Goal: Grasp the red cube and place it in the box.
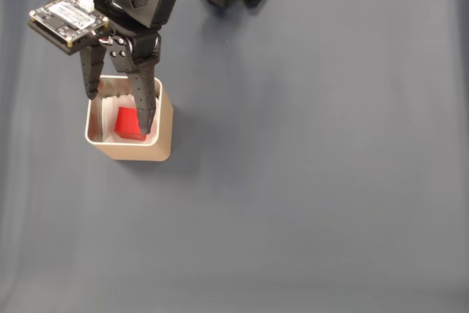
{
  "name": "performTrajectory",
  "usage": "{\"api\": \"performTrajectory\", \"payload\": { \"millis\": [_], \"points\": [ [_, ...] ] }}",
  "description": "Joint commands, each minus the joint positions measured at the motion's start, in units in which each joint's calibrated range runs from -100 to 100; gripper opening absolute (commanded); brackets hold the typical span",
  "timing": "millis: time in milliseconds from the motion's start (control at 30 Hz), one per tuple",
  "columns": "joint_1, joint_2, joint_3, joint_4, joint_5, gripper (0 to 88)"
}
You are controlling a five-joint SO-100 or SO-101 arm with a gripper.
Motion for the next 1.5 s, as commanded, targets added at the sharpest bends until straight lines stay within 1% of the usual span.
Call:
{"api": "performTrajectory", "payload": {
  "millis": [0, 67, 233, 433, 600, 800, 1133, 1467],
  "points": [
    [0.06, -0.21, -0.6, -1.22, 0.0, 34.6],
    [-0.08, -0.46, -0.23, -1.46, 0.15, 30.0],
    [-0.79, -2.37, 1.5, -1.95, 0.34, 14.5],
    [-3.27, -5.74, 3.6, -1.71, 0.44, 0.9],
    [-6.4, -7.04, 3.51, -1.63, 0.15, 0.1],
    [-12.65, -10.59, 5.15, -0.97, 0.1, 0.1],
    [-22.52, -25.74, 19.37, 0.51, 1.03, 0.1],
    [-26.14, -39.84, 32.77, 3.95, 1.95, 0.1]
  ]
}}
